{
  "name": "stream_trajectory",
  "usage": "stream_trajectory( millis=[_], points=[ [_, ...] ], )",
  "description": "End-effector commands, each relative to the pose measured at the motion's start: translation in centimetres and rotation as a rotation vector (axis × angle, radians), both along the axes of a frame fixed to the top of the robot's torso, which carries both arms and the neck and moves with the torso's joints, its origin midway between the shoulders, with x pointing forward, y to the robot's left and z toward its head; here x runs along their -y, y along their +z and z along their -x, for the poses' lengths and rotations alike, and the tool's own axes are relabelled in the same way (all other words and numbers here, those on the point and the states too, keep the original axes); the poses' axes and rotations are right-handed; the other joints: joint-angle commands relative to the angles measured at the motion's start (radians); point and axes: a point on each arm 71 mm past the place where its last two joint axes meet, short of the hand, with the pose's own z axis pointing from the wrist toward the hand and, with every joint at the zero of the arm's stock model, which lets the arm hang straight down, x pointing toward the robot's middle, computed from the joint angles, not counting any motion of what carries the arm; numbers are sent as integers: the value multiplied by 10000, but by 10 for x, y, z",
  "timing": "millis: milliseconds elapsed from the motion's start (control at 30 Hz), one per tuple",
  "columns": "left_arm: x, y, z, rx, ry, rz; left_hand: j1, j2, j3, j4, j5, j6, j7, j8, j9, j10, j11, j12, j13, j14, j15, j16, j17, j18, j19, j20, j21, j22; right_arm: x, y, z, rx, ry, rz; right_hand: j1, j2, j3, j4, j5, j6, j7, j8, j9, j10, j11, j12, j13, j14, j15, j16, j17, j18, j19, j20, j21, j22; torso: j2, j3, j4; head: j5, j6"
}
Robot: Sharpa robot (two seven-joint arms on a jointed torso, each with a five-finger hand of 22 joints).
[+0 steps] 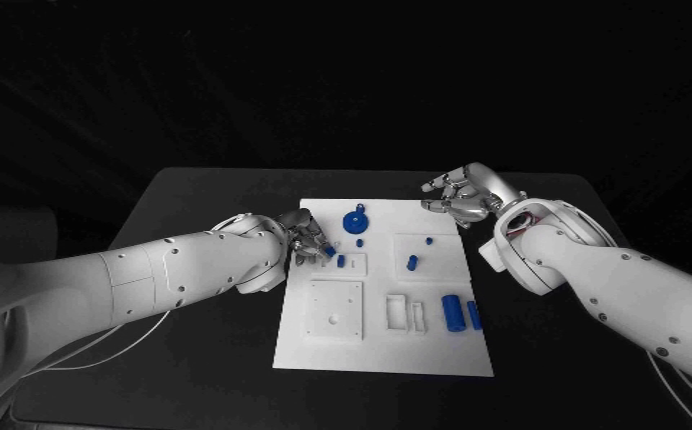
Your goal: Assemble the parts on the task board
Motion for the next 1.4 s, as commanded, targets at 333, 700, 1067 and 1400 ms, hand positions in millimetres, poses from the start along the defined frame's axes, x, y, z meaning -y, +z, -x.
stream_trajectory(
  millis=[333,700,1067,1400],
  points=[
    [0,12,1,482,-230,922,-84,-34,50,36,-26,23,36,50,40,-64,-30,69,-13,-58,-10,66,-31,118,-61,-28,77,192,-5,-1,2,-214,197,-164,-148,19,-11,80,2,87,10,1,-9,-15,-11,8,16,-58,-32,-30,7,109,234,1,-9,798,-2,-9,13,32,58],
    [-2,27,0,942,-303,1312,-61,-40,70,29,4,35,39,51,40,-52,-40,70,-19,-38,-16,70,-41,124,-43,-33,90,193,-9,-10,3,-1653,27,-849,-195,115,10,150,-80,167,-12,1,-9,13,-23,53,60,-39,-42,19,47,99,248,-6,53,812,-5,-3,-8,61,119],
    [7,51,5,1252,-728,1495,-31,-61,87,6,10,65,44,52,40,-37,-43,69,-26,-28,-17,82,-47,129,-40,-35,111,196,-28,-32,10,-4839,-40,-1791,-341,321,-86,307,-1087,394,-88,0,-6,134,-54,168,165,17,-61,123,131,38,283,-35,119,818,-9,2,-9,23,229],
    [20,69,13,1411,-1244,1595,-23,-69,82,11,2,88,40,49,40,-29,-50,66,-31,-20,-21,90,-50,130,-39,-38,128,197,-49,-42,16,-7028,-32,-2360,-426,438,-449,488,-1248,413,-112,1,-5,165,-59,196,207,35,-64,182,206,1,299,-49,103,816,0,-7,-11,-9,297]
  ],
)
